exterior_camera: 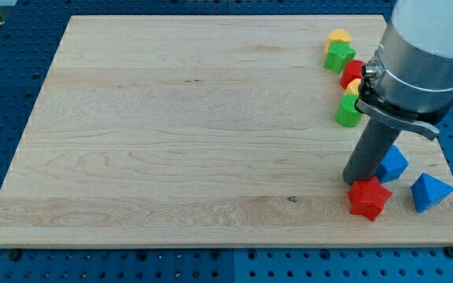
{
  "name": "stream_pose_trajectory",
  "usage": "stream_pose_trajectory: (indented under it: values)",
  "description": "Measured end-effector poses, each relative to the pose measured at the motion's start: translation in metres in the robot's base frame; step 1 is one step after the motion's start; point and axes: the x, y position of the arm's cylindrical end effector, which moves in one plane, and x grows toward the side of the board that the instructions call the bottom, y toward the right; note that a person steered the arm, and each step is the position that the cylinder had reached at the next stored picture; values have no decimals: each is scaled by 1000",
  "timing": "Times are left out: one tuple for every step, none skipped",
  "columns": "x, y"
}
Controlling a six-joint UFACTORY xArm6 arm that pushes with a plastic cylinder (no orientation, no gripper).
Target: Move the blue cube into the blue triangle with the help of green circle
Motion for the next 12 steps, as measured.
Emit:
stream_pose_trajectory:
  values:
    - [-12,-4]
    - [-63,-24]
    - [-125,-41]
    - [-164,-41]
    - [-189,-19]
    - [-206,7]
    - [-206,13]
    - [-201,13]
    - [-184,9]
    - [-172,9]
    - [-158,9]
    - [-139,9]
